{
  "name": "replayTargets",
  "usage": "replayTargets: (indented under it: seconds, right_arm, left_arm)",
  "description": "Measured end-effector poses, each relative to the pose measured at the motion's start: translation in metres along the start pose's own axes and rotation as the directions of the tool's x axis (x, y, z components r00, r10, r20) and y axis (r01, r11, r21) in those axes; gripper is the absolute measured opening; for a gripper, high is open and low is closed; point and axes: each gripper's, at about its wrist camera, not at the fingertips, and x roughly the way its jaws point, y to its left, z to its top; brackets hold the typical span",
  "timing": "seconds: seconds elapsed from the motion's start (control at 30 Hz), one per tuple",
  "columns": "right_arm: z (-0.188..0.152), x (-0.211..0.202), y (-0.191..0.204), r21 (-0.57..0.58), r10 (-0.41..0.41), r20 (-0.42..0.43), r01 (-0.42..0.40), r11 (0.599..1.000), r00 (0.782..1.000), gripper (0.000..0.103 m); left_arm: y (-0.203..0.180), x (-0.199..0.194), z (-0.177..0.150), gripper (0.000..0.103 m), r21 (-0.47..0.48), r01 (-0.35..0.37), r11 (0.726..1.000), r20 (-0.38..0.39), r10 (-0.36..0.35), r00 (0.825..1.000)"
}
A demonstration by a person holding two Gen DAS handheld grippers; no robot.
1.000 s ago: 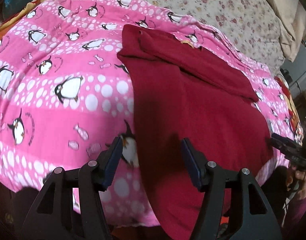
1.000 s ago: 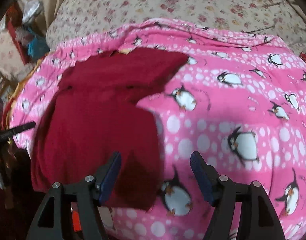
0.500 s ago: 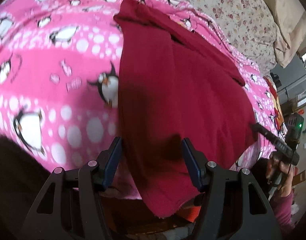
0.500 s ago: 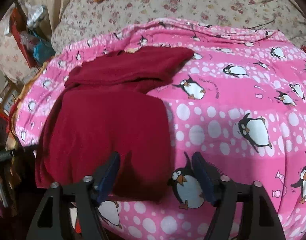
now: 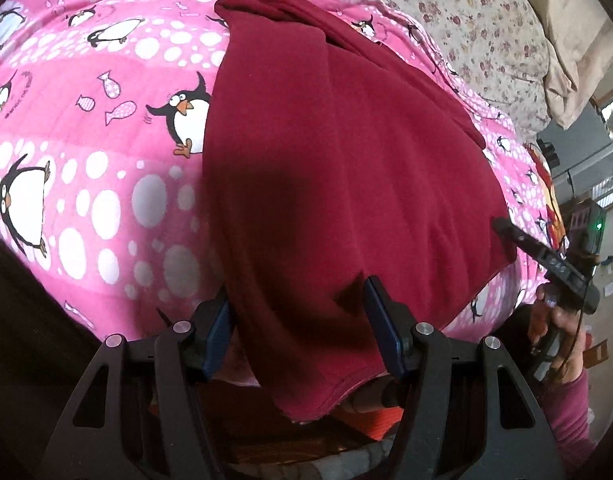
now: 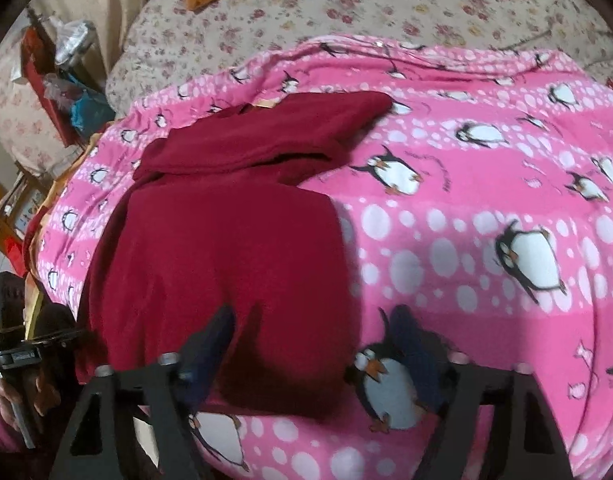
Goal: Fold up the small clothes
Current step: 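Grasp the hem with the left gripper and lift it toward the collar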
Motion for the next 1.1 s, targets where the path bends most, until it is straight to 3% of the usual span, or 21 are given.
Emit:
replayTargets:
  seconds: [0.03,0.17,0.2,0.27,0.3,0.5,0.63,0.83,0.9,1.03,1.07,1.1]
  right_arm:
    - [0.000,0.002,0.003,-0.014,-0.006,-0.003,0.006,1.000,1.000,0.057]
    - [-0.002,0.006,0.008,-0.065,-0.014,-0.003,0.014,0.998,1.000,0.040]
    - [-0.002,0.005,0.007,-0.063,-0.007,0.000,0.007,0.998,1.000,0.036]
    - [-0.002,0.001,0.004,-0.043,0.027,0.003,-0.027,0.999,1.000,0.015]
    - [-0.001,-0.001,0.003,-0.028,0.059,0.002,-0.058,0.998,0.998,0.012]
    - [-0.010,-0.032,0.023,-0.066,0.143,-0.019,-0.144,0.987,0.989,0.009]
    - [-0.035,-0.056,0.049,-0.143,0.200,-0.096,-0.212,0.967,0.975,0.008]
    - [-0.092,-0.043,0.086,-0.116,0.331,-0.274,-0.372,0.921,0.903,0.007]
    - [-0.096,-0.037,0.091,-0.123,0.318,-0.287,-0.364,0.923,0.904,0.007]
    - [-0.075,-0.036,0.071,-0.046,0.270,-0.230,-0.287,0.957,0.935,0.009]
    - [-0.070,-0.038,0.066,-0.036,0.256,-0.218,-0.270,0.962,0.942,0.017]
    - [-0.062,-0.042,0.060,-0.028,0.238,-0.195,-0.248,0.968,0.951,0.034]
  left_arm:
    - [0.000,0.000,0.000,0.061,-0.003,0.009,1.000,-0.003,-0.009,1.000]
    - [0.001,0.004,-0.002,0.019,-0.024,0.023,0.999,-0.023,-0.024,0.999]
    - [0.003,0.004,-0.002,0.016,-0.033,0.034,0.999,-0.023,-0.035,0.999]
    - [0.006,0.001,0.000,0.011,-0.041,0.050,0.998,-0.025,-0.051,0.998]
    - [0.006,-0.003,0.002,0.010,-0.038,0.059,0.998,-0.025,-0.060,0.998]
    - [0.003,-0.051,0.008,0.009,0.030,0.079,0.996,0.048,-0.080,0.996]
    - [0.018,-0.078,0.002,0.009,0.031,0.062,0.998,0.086,-0.064,0.994]
    - [0.049,-0.069,-0.016,0.007,-0.036,0.021,0.999,0.034,-0.020,0.999]
    - [0.055,-0.065,-0.017,0.007,-0.063,0.023,0.998,0.018,-0.022,1.000]
    - [0.059,-0.074,-0.016,0.007,-0.083,0.009,0.996,0.058,-0.004,0.998]
    - [0.060,-0.075,-0.015,0.007,-0.086,0.007,0.996,0.065,-0.002,0.998]
    - [0.059,-0.076,-0.013,0.008,-0.084,0.009,0.996,0.069,-0.003,0.998]
